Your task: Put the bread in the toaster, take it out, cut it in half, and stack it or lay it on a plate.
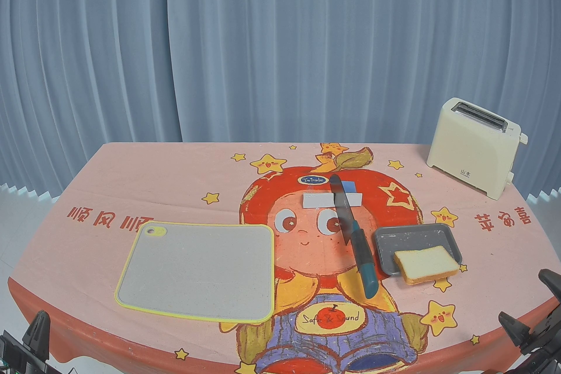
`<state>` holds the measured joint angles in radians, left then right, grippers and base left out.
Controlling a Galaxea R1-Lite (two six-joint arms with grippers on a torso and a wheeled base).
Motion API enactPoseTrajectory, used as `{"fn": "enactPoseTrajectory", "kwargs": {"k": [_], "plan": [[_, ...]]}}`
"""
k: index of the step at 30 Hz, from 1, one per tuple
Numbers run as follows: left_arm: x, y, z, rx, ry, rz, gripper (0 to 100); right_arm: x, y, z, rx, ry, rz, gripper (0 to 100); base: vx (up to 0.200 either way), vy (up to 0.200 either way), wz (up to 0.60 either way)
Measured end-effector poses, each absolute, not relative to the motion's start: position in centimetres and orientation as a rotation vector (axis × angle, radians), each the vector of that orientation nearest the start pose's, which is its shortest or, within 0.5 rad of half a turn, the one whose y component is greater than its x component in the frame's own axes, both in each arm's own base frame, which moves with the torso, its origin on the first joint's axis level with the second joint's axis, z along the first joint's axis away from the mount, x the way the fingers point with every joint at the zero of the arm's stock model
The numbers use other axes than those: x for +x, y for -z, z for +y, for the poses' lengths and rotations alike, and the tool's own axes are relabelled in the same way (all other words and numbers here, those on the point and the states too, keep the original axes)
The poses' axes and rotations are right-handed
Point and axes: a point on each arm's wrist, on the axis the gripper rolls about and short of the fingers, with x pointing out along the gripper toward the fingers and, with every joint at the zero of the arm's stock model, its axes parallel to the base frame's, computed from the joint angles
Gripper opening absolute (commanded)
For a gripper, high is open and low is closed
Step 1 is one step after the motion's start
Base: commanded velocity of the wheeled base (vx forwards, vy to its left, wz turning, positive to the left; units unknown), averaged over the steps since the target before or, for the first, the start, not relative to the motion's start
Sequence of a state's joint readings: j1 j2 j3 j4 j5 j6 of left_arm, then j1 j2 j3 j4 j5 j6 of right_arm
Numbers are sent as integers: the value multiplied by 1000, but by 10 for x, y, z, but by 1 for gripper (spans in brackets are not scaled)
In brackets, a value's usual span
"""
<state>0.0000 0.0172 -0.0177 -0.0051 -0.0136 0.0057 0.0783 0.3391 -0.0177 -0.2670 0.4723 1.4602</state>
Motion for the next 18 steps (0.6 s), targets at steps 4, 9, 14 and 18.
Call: {"fn": "enactPoseTrajectory", "kwargs": {"k": [4,9,14,18], "plan": [[-23,-81,0,6,14,-6,0,17,-118,12,1431,-405,461,100,0,0,0],[-23,-81,0,6,14,-6,0,41,-126,15,1432,-393,515,100,0,0,0],[-23,-81,0,6,14,-6,0,70,-126,23,1418,-404,659,100,0,0,0],[-23,-81,0,6,14,-6,0,90,-118,32,1382,-431,841,100,0,0,0]]}}
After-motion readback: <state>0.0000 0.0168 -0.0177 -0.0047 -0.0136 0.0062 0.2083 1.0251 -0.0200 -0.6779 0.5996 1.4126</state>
